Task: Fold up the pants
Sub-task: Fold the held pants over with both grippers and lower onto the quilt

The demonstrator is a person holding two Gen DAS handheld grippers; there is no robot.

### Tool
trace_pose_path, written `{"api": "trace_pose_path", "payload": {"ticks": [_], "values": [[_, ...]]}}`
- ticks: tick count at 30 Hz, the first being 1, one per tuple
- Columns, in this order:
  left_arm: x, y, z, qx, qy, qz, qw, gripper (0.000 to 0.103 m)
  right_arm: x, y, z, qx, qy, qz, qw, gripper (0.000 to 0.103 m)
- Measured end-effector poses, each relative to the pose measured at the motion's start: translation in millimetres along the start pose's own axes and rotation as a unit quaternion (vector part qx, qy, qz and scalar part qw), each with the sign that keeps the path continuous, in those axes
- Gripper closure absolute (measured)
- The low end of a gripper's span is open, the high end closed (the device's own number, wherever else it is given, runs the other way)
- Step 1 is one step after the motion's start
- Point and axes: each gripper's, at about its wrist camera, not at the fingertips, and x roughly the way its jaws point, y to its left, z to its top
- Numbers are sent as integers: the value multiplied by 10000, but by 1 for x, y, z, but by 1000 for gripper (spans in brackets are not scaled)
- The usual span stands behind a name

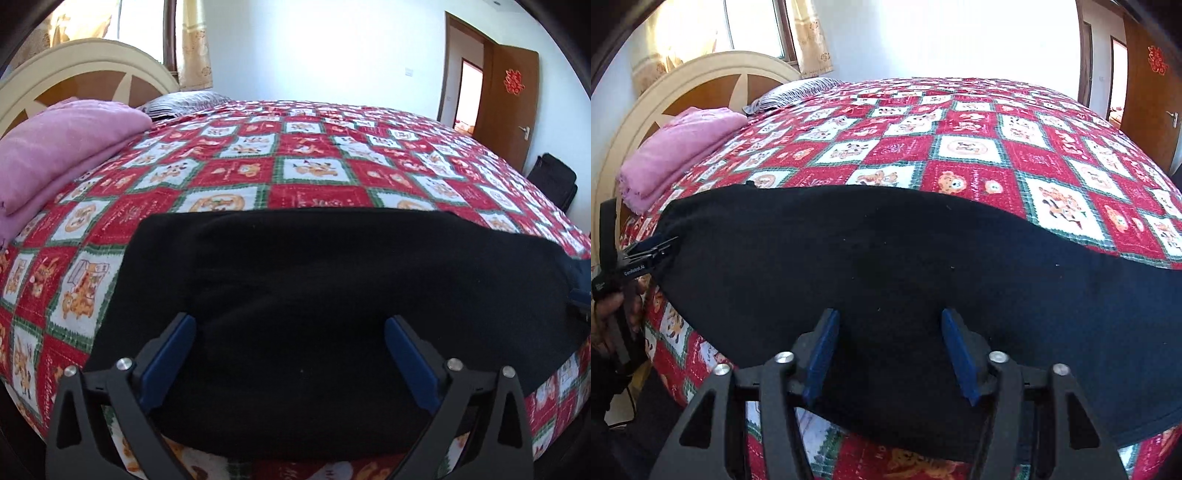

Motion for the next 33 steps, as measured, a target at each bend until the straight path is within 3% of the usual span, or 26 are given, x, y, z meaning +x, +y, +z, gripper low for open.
{"api": "trace_pose_path", "payload": {"ticks": [1, 5, 7, 10, 13, 15, 17, 21, 25, 29, 33], "values": [[0, 0, 0, -21, -8, 6, 10000, 0, 1, 4, -1, -116, 15, 114, 9999, 21], [-3, 3, 4, -102, 105, -74, 9999, 0, -6, 16, 2, -523, 104, -50, 9986, 21], [-7, 6, 7, -254, 147, -142, 9995, 0, -27, -2, 8, -216, -152, -55, 9996, 21], [-15, 6, 11, -277, -107, -171, 9994, 0, -51, -40, 19, 200, -436, -461, 9978, 21], [-2, 7, 13, -116, 126, 173, 9997, 0, -52, -79, 17, 704, -259, -702, 9947, 21], [1, 8, 9, 1, 52, 338, 9994, 0, -46, -95, 9, 961, -87, -787, 9922, 21], [3, 5, 7, 154, 13, 482, 9987, 0, -36, -106, -5, 1263, 99, -612, 9901, 21], [-2, 9, 11, 54, 24, 480, 9988, 0, -32, -89, -11, 771, 30, -947, 9925, 21], [-10, 34, 13, -206, -169, 671, 9974, 0, -45, -91, -7, 1099, -301, -601, 9917, 21], [-4, 73, 9, -548, 3, 835, 9950, 0, -47, -57, 6, 583, -566, -438, 9957, 21], [3, 93, 1, -990, 69, 503, 9938, 0, -16, -10, 20, 47, -196, 241, 9995, 21]]}}
